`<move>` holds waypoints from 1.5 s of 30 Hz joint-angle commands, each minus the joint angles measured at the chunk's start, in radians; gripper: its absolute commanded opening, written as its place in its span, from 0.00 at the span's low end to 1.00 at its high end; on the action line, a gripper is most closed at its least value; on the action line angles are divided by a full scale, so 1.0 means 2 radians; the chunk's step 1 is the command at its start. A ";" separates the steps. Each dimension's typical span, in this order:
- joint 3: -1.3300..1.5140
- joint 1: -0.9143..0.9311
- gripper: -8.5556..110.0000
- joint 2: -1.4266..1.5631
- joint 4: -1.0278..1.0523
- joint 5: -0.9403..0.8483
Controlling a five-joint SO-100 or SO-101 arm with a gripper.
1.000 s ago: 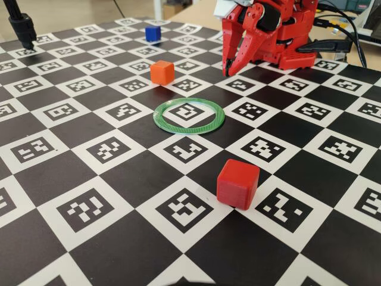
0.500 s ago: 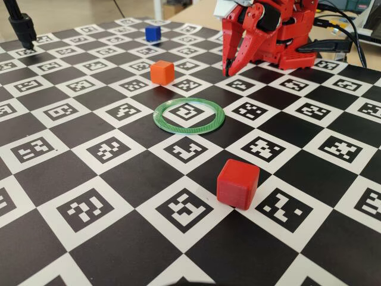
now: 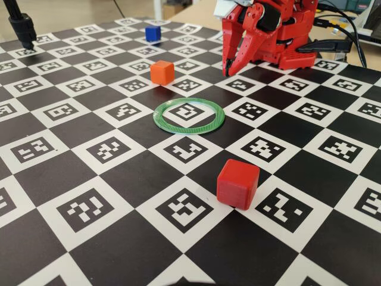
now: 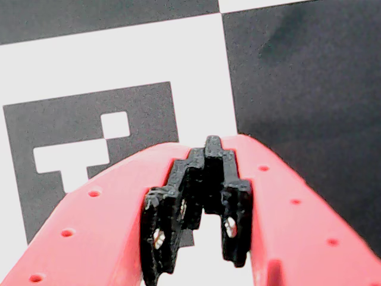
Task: Grab the red cube then put it in the green circle then put the blue cube on top and finally the orange cube on top
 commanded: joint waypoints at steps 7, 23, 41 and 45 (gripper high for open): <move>0.025 0.009 0.02 0.025 0.028 -0.006; -0.031 0.001 0.02 -0.047 -0.055 0.091; -0.571 -0.105 0.02 -0.478 0.131 0.347; -0.650 -0.140 0.03 -0.536 0.173 0.410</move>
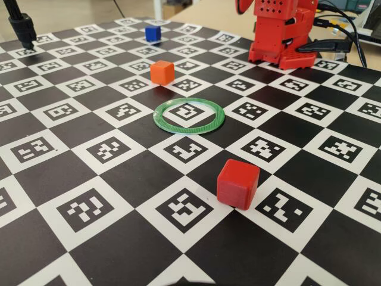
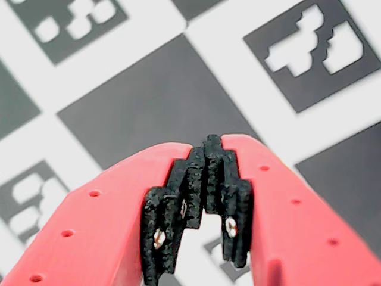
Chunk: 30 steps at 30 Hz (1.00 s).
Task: Grab the red cube then put it in the green circle then put the blue cube on top and finally the orange cube on top
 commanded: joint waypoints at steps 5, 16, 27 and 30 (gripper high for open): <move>-0.174 -0.060 0.06 -0.087 0.046 0.114; -0.432 -0.119 0.20 -0.296 0.121 0.304; -0.535 -0.134 0.36 -0.390 0.112 0.505; -0.577 -0.138 0.39 -0.430 0.116 0.526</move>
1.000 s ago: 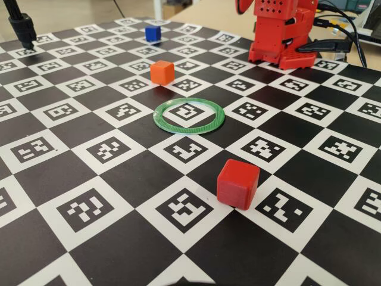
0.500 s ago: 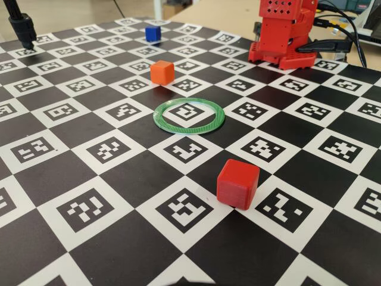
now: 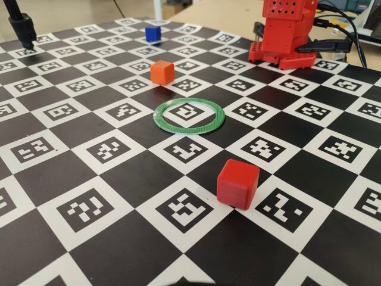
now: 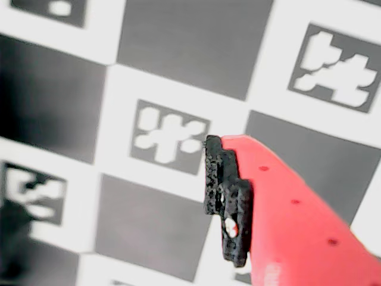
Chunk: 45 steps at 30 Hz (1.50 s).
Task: Grab the red cube then put it in the green circle then put the blue cube on top and finally the orange cube on top
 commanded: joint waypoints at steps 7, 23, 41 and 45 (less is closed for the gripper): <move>-0.147 -0.009 0.47 -0.107 0.047 0.034; -0.313 -0.001 0.48 -0.288 0.034 0.054; -0.193 0.005 0.48 -0.318 -0.114 0.054; -0.190 0.005 0.48 -0.334 -0.133 0.054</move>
